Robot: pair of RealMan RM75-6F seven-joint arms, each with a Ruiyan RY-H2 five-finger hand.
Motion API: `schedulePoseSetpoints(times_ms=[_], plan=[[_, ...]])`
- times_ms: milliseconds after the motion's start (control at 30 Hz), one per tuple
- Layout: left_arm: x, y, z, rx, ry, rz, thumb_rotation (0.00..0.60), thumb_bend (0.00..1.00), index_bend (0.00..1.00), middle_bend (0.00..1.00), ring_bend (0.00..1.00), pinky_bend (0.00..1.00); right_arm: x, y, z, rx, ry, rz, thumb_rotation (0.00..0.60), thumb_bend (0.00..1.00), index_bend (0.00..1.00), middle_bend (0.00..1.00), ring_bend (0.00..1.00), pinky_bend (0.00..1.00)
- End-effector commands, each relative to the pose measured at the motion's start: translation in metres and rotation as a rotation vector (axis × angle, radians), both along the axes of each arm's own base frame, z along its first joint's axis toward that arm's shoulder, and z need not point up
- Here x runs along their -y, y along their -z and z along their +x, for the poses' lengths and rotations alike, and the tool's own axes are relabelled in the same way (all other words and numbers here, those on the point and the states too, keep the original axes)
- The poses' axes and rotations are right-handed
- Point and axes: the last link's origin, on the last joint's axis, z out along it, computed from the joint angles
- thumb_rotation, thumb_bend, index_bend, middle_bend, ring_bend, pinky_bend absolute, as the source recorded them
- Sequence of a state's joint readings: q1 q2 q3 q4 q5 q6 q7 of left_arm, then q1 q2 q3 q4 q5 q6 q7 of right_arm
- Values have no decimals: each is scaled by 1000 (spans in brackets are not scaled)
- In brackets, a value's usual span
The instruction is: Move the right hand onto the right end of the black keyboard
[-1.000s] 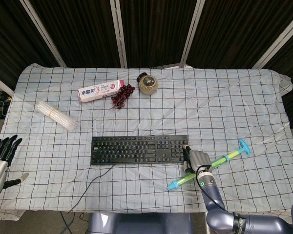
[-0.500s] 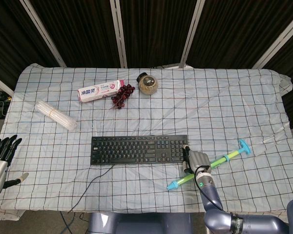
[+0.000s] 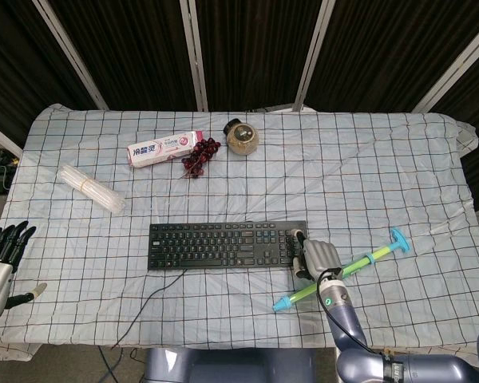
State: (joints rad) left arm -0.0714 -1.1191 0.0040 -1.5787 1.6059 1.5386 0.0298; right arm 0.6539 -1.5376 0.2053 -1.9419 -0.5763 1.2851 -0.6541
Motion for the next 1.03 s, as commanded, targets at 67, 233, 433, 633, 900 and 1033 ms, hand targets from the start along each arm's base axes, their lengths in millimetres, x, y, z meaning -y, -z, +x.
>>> schedulePoseSetpoints(times_ms=[67,233,433,633,900,1033], plan=[[0,0,0,-1,3,1,600,78,0,0,0,0,-7,-46,17,53,-141,-154,600,454,91,446,388,531],[1,0,1,-7,7,3,600,80,0,0,0,0,-37,-77,-6,-3,-223,-177,600,333,46,98,33,220],[2,1,1,-16,4,4,600,80,0,0,0,0,-69,-102,-49,-104,-265,-192,600,177,0,0,0,20],[2,1,1,-22,4,3,600,80,0,0,0,0,-97,-125,-95,-167,-273,-288,600,133,0,0,0,0],[1,2,0,-25,5,-2,600,81,0,0,0,0,-106,-141,-123,-164,-254,-394,600,129,0,0,0,0],[1,1,0,-21,5,-1,600,80,0,0,0,0,-105,-140,-123,-167,-269,-404,600,130,0,0,0,0]])
